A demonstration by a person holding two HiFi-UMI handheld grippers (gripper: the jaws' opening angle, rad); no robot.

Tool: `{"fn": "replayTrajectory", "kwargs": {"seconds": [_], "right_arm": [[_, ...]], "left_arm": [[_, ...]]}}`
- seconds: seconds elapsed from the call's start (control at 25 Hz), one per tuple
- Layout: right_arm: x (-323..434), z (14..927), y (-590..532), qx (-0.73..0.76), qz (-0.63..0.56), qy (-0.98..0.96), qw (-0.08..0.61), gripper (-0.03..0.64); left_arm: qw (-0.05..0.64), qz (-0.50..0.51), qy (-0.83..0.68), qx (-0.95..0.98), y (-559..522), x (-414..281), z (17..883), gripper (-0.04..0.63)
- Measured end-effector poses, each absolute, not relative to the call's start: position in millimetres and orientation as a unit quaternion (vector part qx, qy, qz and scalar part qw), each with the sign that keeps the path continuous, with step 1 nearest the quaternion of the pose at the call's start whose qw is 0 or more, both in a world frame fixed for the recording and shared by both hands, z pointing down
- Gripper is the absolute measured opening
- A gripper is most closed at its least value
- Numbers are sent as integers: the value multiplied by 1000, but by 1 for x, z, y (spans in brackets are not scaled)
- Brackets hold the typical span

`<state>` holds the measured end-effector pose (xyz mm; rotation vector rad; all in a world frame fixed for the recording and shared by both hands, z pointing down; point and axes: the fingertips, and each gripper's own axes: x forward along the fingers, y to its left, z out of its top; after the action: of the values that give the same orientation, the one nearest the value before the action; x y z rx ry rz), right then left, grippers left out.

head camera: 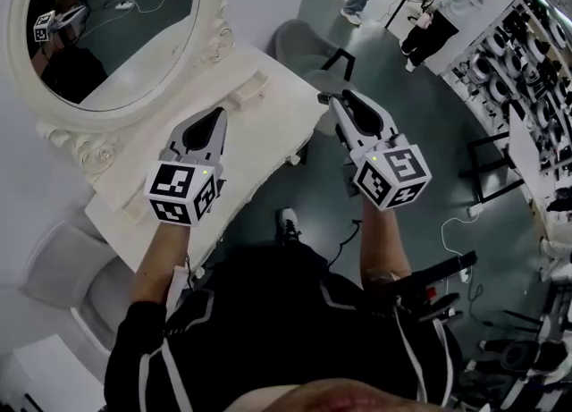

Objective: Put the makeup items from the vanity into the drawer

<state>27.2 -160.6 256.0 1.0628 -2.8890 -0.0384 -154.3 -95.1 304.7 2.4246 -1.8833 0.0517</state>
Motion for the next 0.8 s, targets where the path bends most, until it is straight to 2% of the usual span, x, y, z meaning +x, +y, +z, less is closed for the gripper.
{"fn": "replayTrajectory", "kwargs": {"seconds": [0.8], "right_arm": [[51,261,-336,241,-14,-970,24,103]], "left_arm": [[33,20,-692,721,-242,-117,305,3]]}}
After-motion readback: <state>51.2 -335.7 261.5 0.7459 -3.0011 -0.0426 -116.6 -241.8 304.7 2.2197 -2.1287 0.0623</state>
